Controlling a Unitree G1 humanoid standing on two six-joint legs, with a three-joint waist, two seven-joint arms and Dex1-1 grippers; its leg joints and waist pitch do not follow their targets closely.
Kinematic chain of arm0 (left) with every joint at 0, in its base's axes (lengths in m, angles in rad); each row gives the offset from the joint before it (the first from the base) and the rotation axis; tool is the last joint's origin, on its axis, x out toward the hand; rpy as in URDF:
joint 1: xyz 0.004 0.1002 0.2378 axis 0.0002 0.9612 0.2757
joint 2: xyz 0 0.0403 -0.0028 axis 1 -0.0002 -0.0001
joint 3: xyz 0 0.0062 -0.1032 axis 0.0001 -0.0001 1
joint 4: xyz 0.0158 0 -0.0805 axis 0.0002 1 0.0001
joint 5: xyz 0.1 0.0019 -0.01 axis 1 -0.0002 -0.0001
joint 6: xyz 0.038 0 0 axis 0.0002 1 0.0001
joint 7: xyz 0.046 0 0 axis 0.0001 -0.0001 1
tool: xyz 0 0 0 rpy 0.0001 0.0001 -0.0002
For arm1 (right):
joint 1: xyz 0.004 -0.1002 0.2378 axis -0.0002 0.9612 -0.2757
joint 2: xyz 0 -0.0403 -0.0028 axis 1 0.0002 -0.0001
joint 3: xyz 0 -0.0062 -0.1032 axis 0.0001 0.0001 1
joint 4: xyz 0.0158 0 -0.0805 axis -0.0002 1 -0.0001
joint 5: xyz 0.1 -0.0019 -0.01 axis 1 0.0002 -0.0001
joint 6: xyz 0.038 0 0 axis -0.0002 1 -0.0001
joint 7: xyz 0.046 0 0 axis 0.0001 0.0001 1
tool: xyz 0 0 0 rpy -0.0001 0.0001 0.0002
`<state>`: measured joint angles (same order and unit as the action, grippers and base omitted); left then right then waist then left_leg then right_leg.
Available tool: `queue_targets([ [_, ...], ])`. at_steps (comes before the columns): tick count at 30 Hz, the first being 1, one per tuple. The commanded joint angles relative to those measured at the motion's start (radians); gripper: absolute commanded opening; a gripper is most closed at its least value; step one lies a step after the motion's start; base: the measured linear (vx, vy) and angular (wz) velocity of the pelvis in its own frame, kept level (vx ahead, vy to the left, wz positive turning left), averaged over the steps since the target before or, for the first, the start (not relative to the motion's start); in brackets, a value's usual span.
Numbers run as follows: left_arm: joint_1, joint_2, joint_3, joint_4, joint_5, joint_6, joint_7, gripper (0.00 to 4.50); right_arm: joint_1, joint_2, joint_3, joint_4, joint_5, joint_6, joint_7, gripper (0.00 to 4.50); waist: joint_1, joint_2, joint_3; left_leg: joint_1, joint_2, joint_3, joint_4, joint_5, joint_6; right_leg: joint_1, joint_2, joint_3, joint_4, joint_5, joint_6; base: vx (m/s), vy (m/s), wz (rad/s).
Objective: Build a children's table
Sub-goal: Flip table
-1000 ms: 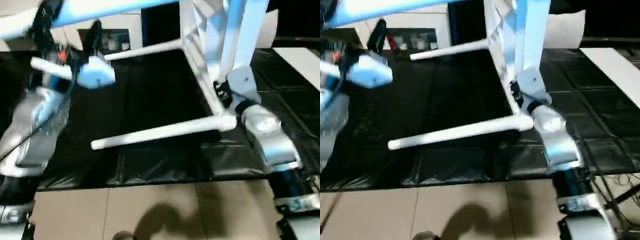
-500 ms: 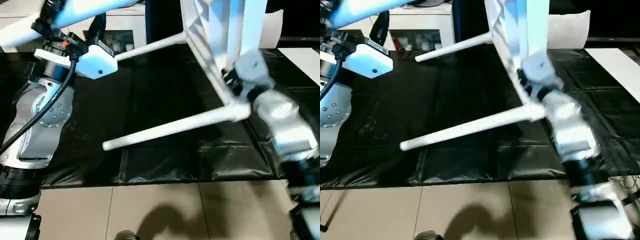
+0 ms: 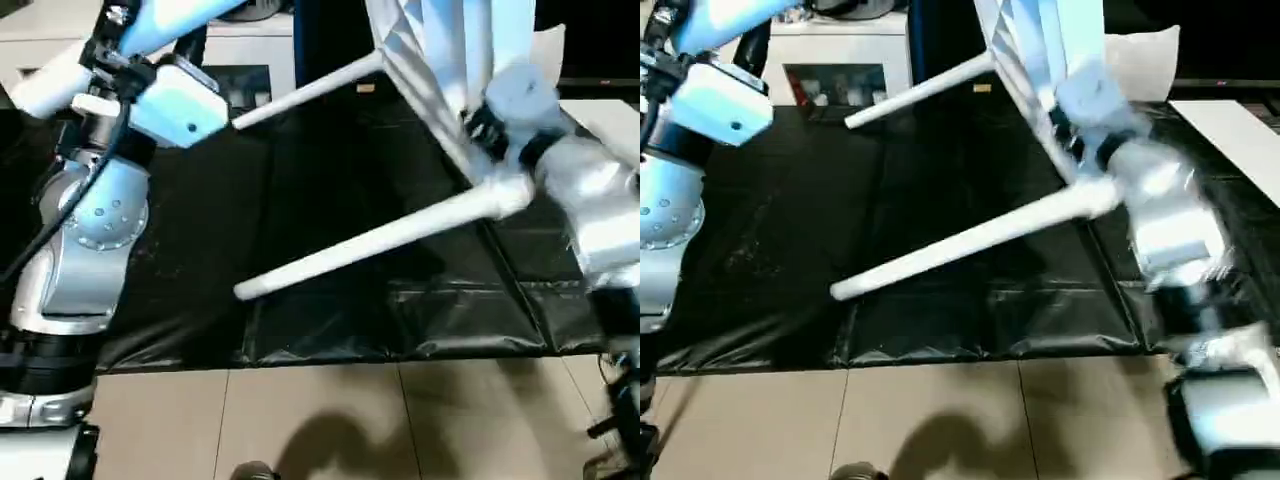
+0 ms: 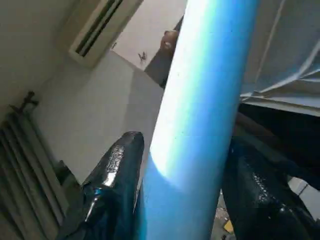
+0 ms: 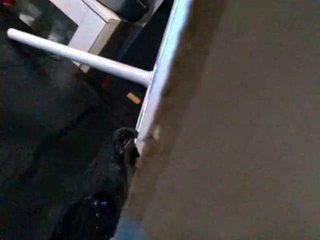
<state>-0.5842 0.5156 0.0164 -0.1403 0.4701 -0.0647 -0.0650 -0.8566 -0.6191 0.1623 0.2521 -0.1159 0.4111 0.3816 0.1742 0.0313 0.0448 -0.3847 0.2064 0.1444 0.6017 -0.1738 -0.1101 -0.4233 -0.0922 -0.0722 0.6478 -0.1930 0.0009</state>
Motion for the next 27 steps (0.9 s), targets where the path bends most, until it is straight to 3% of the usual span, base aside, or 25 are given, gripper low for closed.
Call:
queue_targets([
  [1,0.014,-0.012,-0.004,0.036,-0.050,0.038,-0.046,2.08,-0.033,-0.073,0.104,-0.006,-0.140,-0.123,0.093,2.12,-0.006,-0.027,-0.066,0.004,-0.003,0.017,-0.054,-0.170,0.006,0.054,-0.030,0.036,-0.082,-0.249,-0.129,0.000,0.000,0.00],
  [4,0.013,-0.029,-0.006,0.030,-0.080,0.055,-0.064,1.90,-0.068,-0.091,0.115,0.031,-0.139,-0.163,0.131,2.12,-0.003,-0.020,-0.068,0.009,0.000,0.018,-0.052,-0.182,0.008,0.050,-0.031,0.041,-0.079,-0.228,-0.145,0.000,0.000,0.00],
  [6,0.013,-0.055,0.001,0.023,-0.115,0.084,-0.070,1.83,-0.096,-0.095,0.113,0.063,-0.112,-0.201,0.172,2.12,-0.008,-0.023,-0.067,0.007,-0.001,0.019,-0.052,-0.203,0.012,0.049,-0.028,0.040,-0.081,-0.224,-0.156,0.000,0.000,0.00],
  [7,0.011,-0.070,0.005,0.017,-0.129,0.102,-0.076,1.80,-0.112,-0.096,0.112,0.080,-0.096,-0.222,0.195,2.68,-0.006,-0.024,-0.066,0.005,-0.002,0.019,-0.052,-0.209,0.015,0.051,-0.029,0.039,-0.083,-0.235,-0.152,0.000,0.000,0.00],
  [8,0.011,-0.082,0.007,0.010,-0.140,0.117,-0.082,1.79,-0.124,-0.095,0.110,0.093,-0.088,-0.246,0.204,2.82,-0.010,-0.030,-0.064,0.004,-0.002,0.020,-0.053,-0.221,0.017,0.051,-0.031,0.038,-0.083,-0.259,-0.151,0.000,0.000,0.00],
  [9,0.015,-0.110,0.016,-0.008,-0.170,0.156,-0.087,1.79,-0.145,-0.079,0.092,0.115,-0.054,-0.289,0.225,2.82,-0.005,-0.029,-0.065,0.004,0.000,0.019,-0.051,-0.223,0.018,0.051,-0.032,0.037,-0.086,-0.274,-0.140,0.000,0.000,0.00],
  [11,0.019,-0.133,0.027,-0.023,-0.193,0.192,-0.090,1.79,-0.156,-0.063,0.078,0.131,-0.033,-0.340,0.235,3.07,-0.012,-0.031,-0.063,-0.002,-0.003,0.018,-0.053,-0.218,0.024,0.055,-0.034,0.036,-0.087,-0.288,-0.133,0.000,0.000,0.00],
  [12,0.019,-0.133,0.027,-0.023,-0.193,0.192,-0.090,1.79,-0.156,-0.063,0.078,0.131,-0.033,-0.340,0.235,3.24,-0.013,-0.032,-0.064,-0.002,-0.002,0.019,-0.053,-0.218,0.025,0.053,-0.034,0.035,-0.088,-0.296,-0.130,0.000,0.000,0.00],
  [15,0.025,-0.167,0.045,-0.040,-0.220,0.270,-0.103,1.79,-0.192,-0.030,0.062,0.229,-0.055,-0.483,0.164,3.44,-0.017,-0.034,-0.062,-0.002,-0.004,0.020,-0.052,-0.229,0.032,0.050,-0.031,0.033,-0.093,-0.329,-0.124,0.000,0.000,0.00],
  [18,0.027,-0.171,0.050,-0.045,-0.224,0.289,-0.111,1.79,-0.202,-0.021,0.045,0.246,-0.047,-0.509,0.150,3.74,-0.020,-0.031,-0.061,0.003,-0.004,0.020,-0.052,-0.252,0.032,0.046,-0.030,0.033,-0.098,-0.374,-0.110,0.000,0.000,0.00],
  [23,0.025,-0.186,0.065,-0.051,-0.224,0.343,-0.117,1.79,-0.257,0.020,-0.056,0.292,0.000,-0.676,0.035,4.14,-0.021,-0.025,-0.063,0.008,-0.003,0.020,-0.052,-0.282,0.033,0.038,-0.027,0.033,-0.097,-0.344,-0.119,0.000,0.000,0.00],
  [25,0.028,-0.189,0.070,-0.053,-0.223,0.359,-0.128,1.79,-0.295,0.057,-0.159,0.292,0.084,-0.787,-0.022,4.18,-0.020,-0.024,-0.064,0.007,-0.002,0.019,-0.054,-0.300,0.035,0.037,-0.028,0.033,-0.096,-0.343,-0.111,0.000,0.000,0.00],
  [27,0.034,-0.190,0.069,-0.055,-0.223,0.377,-0.137,1.79,-0.313,0.082,-0.239,0.264,0.188,-0.819,-0.004,4.38,-0.016,-0.022,-0.065,0.012,-0.001,0.017,-0.053,-0.316,0.040,0.035,-0.022,0.031,-0.093,-0.332,-0.112,0.000,0.000,0.00],
])
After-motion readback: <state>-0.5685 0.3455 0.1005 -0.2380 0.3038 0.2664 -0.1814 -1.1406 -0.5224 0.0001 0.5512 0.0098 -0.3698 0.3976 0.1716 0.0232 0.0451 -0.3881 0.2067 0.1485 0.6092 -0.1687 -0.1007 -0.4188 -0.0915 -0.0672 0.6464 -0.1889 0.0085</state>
